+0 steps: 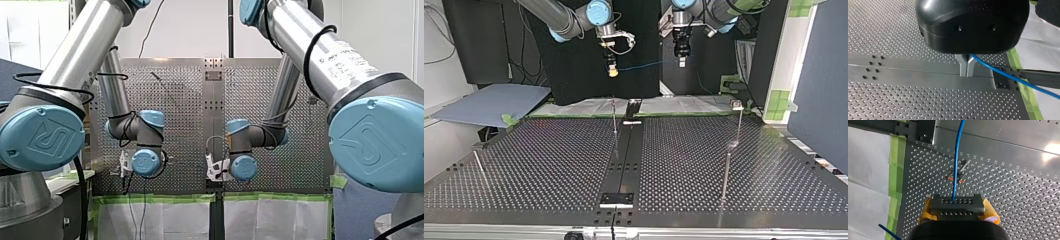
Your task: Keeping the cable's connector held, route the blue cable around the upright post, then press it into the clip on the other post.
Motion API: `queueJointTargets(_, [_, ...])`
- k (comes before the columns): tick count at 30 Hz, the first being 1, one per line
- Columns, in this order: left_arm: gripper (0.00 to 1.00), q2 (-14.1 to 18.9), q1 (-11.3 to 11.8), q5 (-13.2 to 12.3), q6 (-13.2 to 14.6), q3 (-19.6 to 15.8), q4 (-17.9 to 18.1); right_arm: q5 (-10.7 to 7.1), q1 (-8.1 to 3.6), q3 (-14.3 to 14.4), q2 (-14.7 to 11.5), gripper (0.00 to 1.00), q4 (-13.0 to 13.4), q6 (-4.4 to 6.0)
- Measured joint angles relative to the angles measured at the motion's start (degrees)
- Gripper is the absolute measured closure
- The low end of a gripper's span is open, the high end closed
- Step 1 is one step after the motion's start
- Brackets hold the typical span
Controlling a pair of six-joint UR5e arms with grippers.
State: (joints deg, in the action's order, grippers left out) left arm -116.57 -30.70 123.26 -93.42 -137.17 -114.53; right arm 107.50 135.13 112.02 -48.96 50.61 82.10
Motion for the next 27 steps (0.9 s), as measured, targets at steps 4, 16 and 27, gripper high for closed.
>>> queueJointTargets(4, [1.00, -0.05, 0.66, -0.68, 0.67, 0.25, -0.68, 0.27, 0.18, -0.23, -0.33, 1.00, -0.42, 0.19])
queueJointTargets(16, [1.00, 4.84, 2.91, -2.30, -1.49, 0.69, -6.06, -2.42, 1.57, -2.76, -5.68, 1.00, -5.43, 5.04])
queueJointTargets(27, [1.00, 10.36, 5.13, -0.16, -3.60, 2.38, -11.58, -7.37, 1.14, -5.78, -10.79, 1.00, -8.80, 6.36])
